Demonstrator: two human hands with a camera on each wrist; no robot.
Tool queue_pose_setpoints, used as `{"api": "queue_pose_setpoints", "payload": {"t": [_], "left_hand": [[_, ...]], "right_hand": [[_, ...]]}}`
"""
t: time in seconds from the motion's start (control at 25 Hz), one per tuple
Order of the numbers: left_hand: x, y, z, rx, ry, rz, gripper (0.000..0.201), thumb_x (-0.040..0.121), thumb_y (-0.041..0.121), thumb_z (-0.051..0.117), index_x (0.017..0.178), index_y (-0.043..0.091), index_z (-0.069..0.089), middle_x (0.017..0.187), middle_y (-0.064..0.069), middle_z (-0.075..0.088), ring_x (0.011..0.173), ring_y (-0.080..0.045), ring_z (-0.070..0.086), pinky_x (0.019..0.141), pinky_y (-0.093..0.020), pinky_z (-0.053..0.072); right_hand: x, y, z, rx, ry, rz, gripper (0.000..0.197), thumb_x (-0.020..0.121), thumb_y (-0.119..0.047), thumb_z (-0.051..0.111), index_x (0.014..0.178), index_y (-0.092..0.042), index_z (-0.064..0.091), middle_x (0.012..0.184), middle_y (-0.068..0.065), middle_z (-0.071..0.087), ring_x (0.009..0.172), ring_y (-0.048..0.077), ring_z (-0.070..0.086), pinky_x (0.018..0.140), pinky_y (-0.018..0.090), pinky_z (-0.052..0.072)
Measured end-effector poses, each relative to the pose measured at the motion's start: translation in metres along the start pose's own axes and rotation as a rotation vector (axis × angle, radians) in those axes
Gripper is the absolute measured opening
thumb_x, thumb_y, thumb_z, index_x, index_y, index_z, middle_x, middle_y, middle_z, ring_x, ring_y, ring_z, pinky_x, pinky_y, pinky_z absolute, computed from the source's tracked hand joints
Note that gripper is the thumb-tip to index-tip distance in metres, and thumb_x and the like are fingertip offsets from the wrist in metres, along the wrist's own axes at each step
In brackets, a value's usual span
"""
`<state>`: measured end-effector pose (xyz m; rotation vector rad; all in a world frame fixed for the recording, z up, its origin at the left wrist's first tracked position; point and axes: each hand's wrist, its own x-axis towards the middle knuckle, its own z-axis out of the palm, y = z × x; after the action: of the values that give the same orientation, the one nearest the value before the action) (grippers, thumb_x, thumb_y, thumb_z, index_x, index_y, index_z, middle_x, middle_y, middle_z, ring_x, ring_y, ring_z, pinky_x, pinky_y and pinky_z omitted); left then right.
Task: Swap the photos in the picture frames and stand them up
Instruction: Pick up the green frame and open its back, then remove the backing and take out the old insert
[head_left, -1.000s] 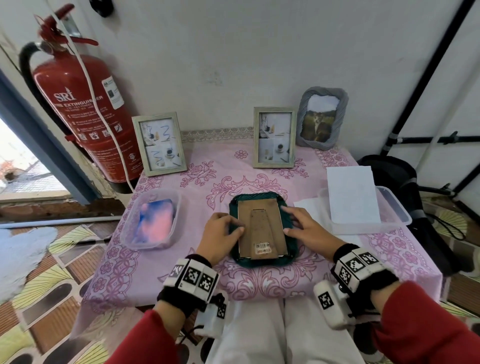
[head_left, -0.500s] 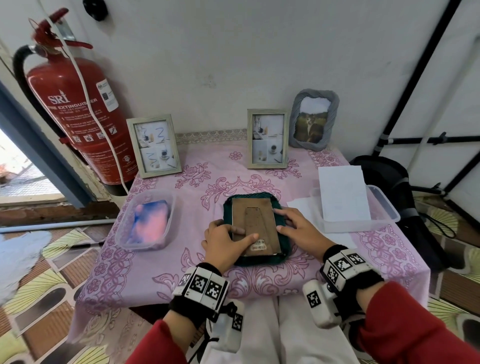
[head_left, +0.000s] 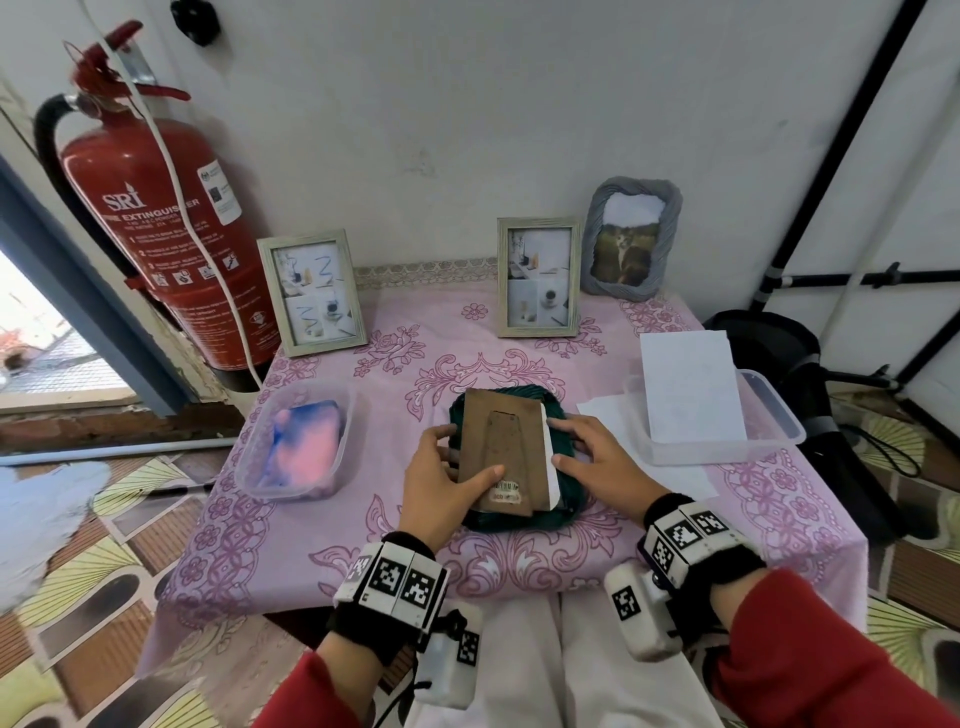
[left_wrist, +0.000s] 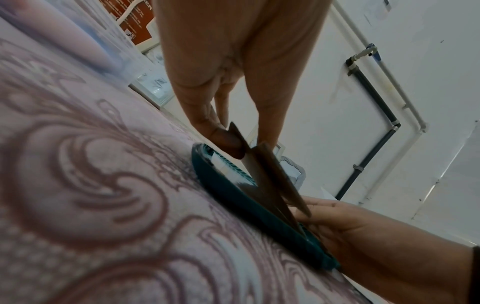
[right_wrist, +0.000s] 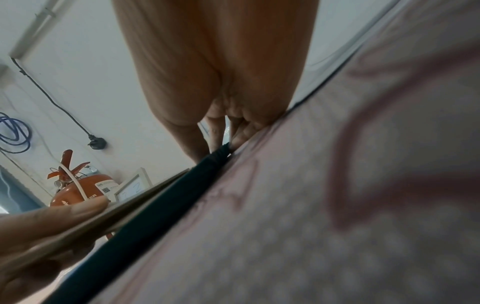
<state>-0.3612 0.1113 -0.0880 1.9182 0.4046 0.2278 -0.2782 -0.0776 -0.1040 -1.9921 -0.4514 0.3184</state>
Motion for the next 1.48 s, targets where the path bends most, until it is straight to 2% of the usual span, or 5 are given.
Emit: {"api": "queue_pose_setpoints", "payload": {"t": [0.28,0.48,0.68,1.08,1.48], "left_hand": [[0.002,-0.010,-0.024,-0.054,0.051,0.016,0.064,0.069,0.017,0.082,0.127,0.016,0.056,0.098,-0.007,0.064,0.084,-0.024,0.068,0.072,-0.041,0.059],[0.003,-0.031,-0.049,-0.183,0.173,-0.015,0.061,0.074,0.009,0.076,0.130,0.012,0.053,0.096,-0.005,0.066,0.078,-0.019,0.069,0.063,-0.023,0.058],[-0.005,-0.053,-0.059,-0.138,0.297,-0.078,0.057,0.080,0.011,0.072,0.131,0.004,0.050,0.118,-0.017,0.063,0.101,-0.028,0.064,0.091,-0.046,0.053],[-0.013,-0.062,-0.065,0.142,0.377,-0.052,0.049,0.083,0.020,0.068,0.129,0.006,0.054,0.124,-0.014,0.055,0.115,-0.026,0.050,0.103,-0.038,0.041],[-0.017,-0.061,-0.058,0.315,0.215,0.010,0.047,0.092,0.026,0.056,0.134,0.006,0.048,0.146,-0.008,0.041,0.138,-0.021,0.033,0.114,-0.031,0.022]], "right_hand": [[-0.001,-0.001,0.000,-0.043,-0.003,0.001,0.048,0.088,-0.001,0.057,0.134,-0.005,0.045,0.135,0.015,0.041,0.130,0.023,0.040,0.114,0.032,0.030],[-0.001,0.000,0.000,-0.046,-0.003,0.002,0.048,0.089,-0.001,0.057,0.135,-0.006,0.045,0.137,0.014,0.039,0.131,0.022,0.038,0.114,0.029,0.029],[0.000,0.004,0.000,-0.062,0.006,-0.009,0.047,0.088,-0.004,0.059,0.133,-0.011,0.048,0.136,0.012,0.041,0.132,0.021,0.036,0.115,0.031,0.025],[0.002,0.009,0.001,-0.089,0.015,-0.008,0.046,0.088,-0.007,0.059,0.133,-0.013,0.049,0.138,0.013,0.041,0.133,0.023,0.035,0.116,0.043,0.024],[0.002,0.008,0.002,-0.100,0.018,-0.018,0.046,0.088,-0.006,0.059,0.133,-0.013,0.050,0.138,0.012,0.042,0.133,0.021,0.035,0.116,0.038,0.023]]}}
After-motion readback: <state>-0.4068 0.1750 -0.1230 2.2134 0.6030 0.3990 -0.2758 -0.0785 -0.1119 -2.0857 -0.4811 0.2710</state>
